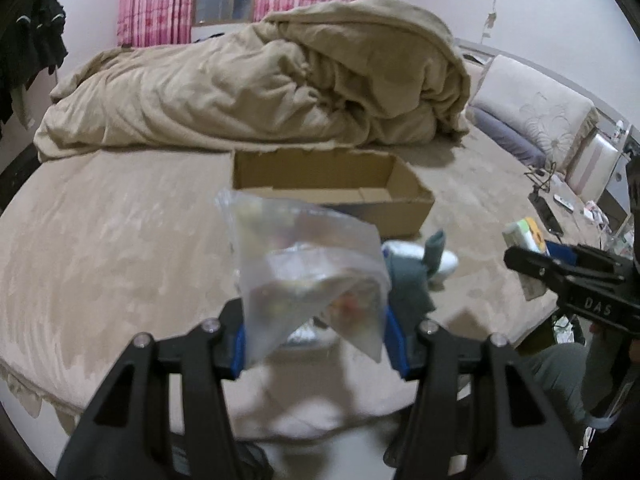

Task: Organize objects
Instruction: 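Carry both items into the cardboard box and open both tools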

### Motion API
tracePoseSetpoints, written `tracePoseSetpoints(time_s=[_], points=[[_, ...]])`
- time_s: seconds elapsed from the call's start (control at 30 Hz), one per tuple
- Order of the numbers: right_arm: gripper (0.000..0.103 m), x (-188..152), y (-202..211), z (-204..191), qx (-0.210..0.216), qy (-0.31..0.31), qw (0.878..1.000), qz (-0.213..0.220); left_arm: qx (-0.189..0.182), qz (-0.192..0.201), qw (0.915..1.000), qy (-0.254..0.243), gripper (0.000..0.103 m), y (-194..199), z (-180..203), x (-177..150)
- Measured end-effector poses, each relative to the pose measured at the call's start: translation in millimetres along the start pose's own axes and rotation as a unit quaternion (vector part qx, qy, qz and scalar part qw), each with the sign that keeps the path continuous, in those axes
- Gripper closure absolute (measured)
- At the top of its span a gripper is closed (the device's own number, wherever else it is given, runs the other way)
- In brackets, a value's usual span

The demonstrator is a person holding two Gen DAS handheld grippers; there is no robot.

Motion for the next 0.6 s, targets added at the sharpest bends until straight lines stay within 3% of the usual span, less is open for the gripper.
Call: tracePoseSetpoints(time_s=[0.3, 0.43, 0.6], points=[[0.055, 55, -23, 19, 0.039, -0.012, 0.999, 0.016, -0.022, -0.006, 0.9997, -0.011, 0.049, -33, 4, 42], [0.055, 79, -42, 25, 0.029, -0.006, 0.999, 0.016, -0.012, 0.011, 0.9995, -0.029, 0.049, -49, 4, 70], [0.055, 102, -72, 33, 0.041, -0.013, 0.999, 0.010, -0.030, -0.003, 0.9992, -0.027, 0.049, -83, 3, 91]])
Point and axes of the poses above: each gripper's, at about its wrist camera, not at the fingertips, and y roughly against the way its jaws point, z to its right, x to its top, the point moved 2 cm from there along -y, roughly the way its jaws point, and after that the axes turned 5 degrees about y, right-handed, at the moved point
